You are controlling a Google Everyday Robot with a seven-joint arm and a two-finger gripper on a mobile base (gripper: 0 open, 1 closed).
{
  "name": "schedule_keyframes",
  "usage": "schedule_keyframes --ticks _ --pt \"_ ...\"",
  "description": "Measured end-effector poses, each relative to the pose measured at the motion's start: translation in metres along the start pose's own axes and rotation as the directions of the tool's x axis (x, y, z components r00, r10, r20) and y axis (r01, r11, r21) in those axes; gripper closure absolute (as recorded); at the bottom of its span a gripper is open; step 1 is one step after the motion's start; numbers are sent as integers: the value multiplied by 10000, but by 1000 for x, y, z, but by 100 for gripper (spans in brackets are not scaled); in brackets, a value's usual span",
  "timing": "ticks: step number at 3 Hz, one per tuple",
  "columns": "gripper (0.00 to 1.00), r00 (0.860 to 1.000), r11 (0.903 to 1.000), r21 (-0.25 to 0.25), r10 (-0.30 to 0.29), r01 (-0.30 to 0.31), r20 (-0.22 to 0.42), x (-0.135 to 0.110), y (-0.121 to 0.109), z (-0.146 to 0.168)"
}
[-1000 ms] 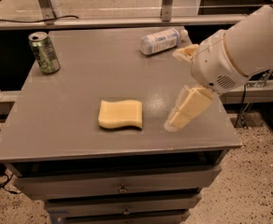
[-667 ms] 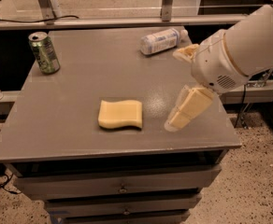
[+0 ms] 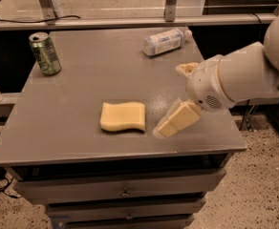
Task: Move sponge near green can
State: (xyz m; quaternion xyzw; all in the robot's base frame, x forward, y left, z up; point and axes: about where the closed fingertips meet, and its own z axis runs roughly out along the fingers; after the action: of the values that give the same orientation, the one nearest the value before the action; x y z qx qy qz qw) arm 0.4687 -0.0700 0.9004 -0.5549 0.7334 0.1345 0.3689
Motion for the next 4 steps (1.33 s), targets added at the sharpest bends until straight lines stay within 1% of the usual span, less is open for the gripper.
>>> schedule_keyframes --ticks 1,2,3,4 --pt "0 9951 9956 142 921 -927 372 6 -5 35" --pt "0 9845 9862 -31 1652 -1653 581 8 -3 69" --pt "16 9761 9789 -274 2039 -2024 755 8 1 96" --pt "39 9729 9769 -422 2127 -2097 903 3 3 110"
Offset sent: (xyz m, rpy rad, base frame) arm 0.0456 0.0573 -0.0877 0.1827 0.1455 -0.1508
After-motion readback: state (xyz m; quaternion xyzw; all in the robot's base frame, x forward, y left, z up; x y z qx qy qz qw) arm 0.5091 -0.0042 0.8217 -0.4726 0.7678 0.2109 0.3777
